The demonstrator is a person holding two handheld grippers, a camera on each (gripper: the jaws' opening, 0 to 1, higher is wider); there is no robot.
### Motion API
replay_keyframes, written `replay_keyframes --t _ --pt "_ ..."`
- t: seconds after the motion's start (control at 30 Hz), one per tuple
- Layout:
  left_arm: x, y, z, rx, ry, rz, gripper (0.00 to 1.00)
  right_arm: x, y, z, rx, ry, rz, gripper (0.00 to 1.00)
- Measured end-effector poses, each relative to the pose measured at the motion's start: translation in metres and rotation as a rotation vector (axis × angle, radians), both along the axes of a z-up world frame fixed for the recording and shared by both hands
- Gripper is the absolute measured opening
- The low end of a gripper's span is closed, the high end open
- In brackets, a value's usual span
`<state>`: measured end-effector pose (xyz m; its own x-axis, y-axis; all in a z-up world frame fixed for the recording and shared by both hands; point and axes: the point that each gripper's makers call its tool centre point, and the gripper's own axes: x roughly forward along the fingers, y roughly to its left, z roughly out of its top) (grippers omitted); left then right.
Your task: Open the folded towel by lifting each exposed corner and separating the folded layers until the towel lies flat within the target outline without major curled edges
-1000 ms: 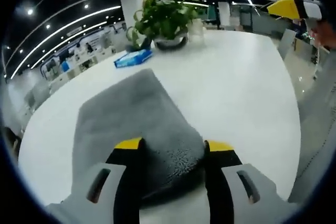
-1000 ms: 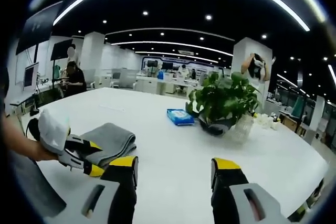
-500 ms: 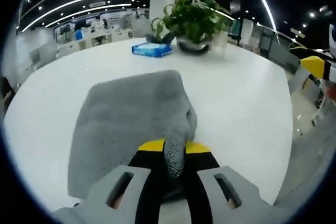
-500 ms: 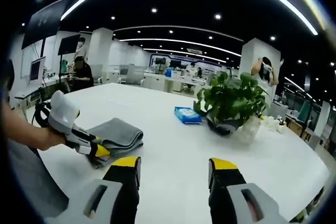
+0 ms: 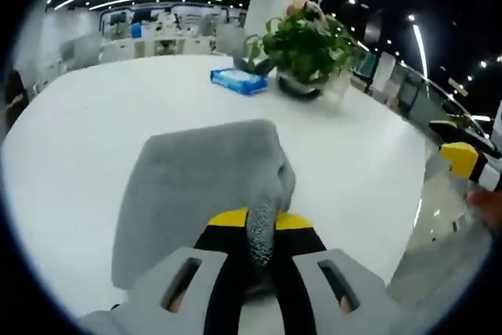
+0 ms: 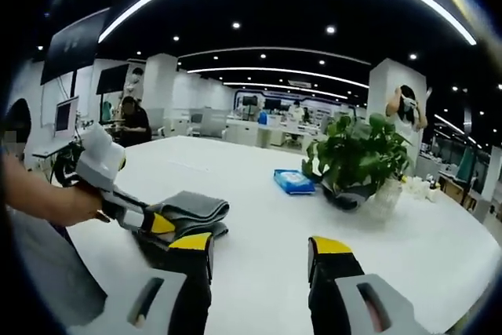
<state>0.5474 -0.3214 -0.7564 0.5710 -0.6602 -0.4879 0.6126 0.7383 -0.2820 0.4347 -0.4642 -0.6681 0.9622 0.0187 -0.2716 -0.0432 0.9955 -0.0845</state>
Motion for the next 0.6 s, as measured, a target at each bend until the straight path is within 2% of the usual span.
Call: replay_keyframes --t 0.17,0.4,0.6 --pt "0.005 -0.002 0.018 -0.032 -0.016 0.015 0.07 0.000 0.002 0.005 0.046 -0.028 0.018 0.47" --pt "0.005 -0.001 0.035 -0.076 -0.029 0.031 0.07 0.001 0.017 0.006 0.027 -0.035 0.081 0.46" --pt "0.006 0.013 0.058 -0.133 -0.056 0.071 0.07 0.001 0.019 0.006 0.051 -0.036 0.092 0.46"
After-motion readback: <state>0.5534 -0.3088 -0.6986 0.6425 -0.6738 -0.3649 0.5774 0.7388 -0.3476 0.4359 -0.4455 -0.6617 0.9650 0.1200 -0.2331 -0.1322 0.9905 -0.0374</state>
